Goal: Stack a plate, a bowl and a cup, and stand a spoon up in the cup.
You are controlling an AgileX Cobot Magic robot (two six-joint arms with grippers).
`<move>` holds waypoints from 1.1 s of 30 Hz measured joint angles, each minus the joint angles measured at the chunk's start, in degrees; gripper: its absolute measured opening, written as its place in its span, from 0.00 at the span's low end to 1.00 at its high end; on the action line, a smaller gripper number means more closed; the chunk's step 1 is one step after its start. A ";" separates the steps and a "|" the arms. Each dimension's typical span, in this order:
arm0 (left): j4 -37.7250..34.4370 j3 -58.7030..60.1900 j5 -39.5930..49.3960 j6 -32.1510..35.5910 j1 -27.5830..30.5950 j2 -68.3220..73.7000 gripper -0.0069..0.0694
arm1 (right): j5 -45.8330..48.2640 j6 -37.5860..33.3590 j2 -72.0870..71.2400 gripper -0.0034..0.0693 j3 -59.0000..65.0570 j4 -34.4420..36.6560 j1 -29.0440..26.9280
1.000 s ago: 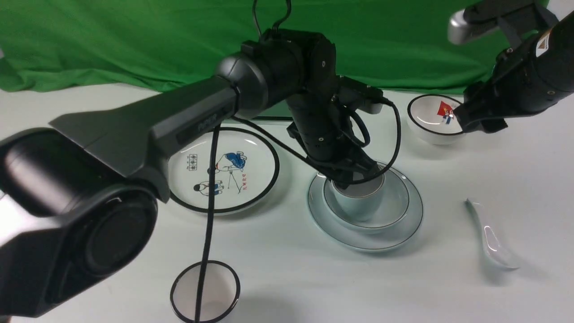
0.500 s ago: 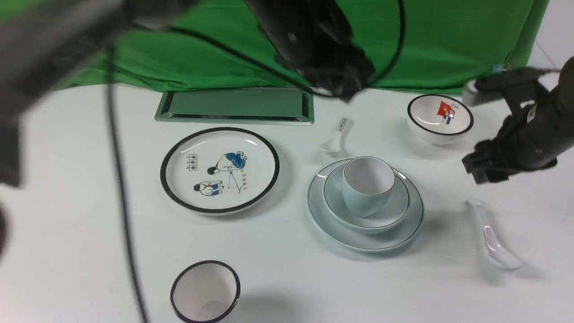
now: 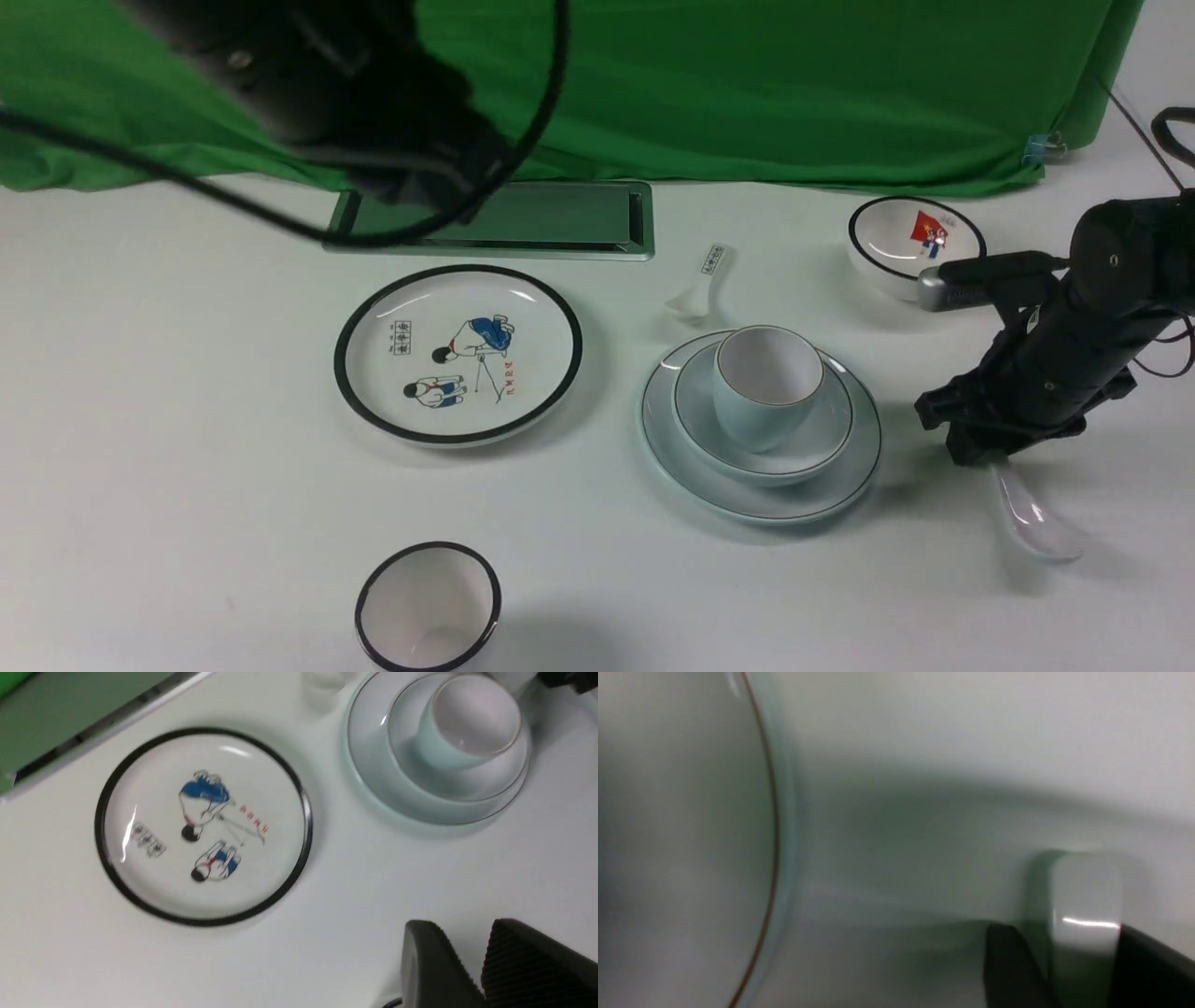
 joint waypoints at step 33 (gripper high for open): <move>7.88 59.55 -57.66 -13.46 22.10 -36.15 0.26 | -47.19 -23.83 -10.93 0.28 6.20 21.53 21.29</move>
